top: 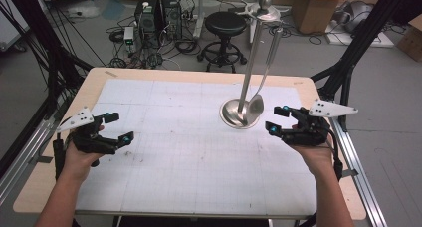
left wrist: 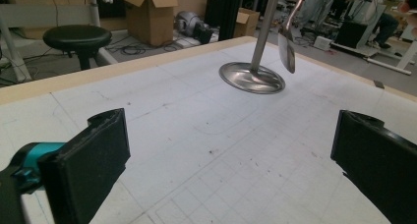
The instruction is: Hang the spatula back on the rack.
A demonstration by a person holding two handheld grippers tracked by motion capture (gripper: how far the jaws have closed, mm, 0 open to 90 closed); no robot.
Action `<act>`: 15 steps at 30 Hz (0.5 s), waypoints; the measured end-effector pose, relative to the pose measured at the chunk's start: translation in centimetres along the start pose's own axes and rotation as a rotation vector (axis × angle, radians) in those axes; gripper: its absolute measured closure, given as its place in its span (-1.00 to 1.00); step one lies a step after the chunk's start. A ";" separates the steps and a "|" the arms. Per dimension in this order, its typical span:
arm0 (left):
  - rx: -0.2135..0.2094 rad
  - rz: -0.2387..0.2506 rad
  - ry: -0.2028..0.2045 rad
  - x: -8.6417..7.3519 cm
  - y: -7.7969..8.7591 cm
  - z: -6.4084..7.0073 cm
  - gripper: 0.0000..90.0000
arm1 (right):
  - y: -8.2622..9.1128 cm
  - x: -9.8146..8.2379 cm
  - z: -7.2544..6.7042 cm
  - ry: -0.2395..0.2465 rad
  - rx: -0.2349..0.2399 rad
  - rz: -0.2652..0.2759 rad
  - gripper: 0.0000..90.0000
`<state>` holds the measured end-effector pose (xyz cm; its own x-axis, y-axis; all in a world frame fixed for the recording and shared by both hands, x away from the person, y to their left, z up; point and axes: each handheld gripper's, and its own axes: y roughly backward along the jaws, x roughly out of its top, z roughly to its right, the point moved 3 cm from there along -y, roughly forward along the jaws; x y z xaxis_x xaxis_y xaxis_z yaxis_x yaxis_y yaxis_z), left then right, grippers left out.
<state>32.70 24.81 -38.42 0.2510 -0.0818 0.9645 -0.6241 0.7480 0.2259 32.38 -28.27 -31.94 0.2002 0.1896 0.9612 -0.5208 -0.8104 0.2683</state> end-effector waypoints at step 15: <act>-0.017 -0.012 0.011 -0.4 -0.5 -0.3 -0.96 | 1.4 -2.0 -0.6 0.015 -0.013 0.077 -0.41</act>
<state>33.13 24.67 -38.93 0.2668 -0.0837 0.9601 -0.6085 0.7579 0.2352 30.76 -29.42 -33.48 0.1468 0.1348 0.9799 -0.5447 -0.8159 0.1938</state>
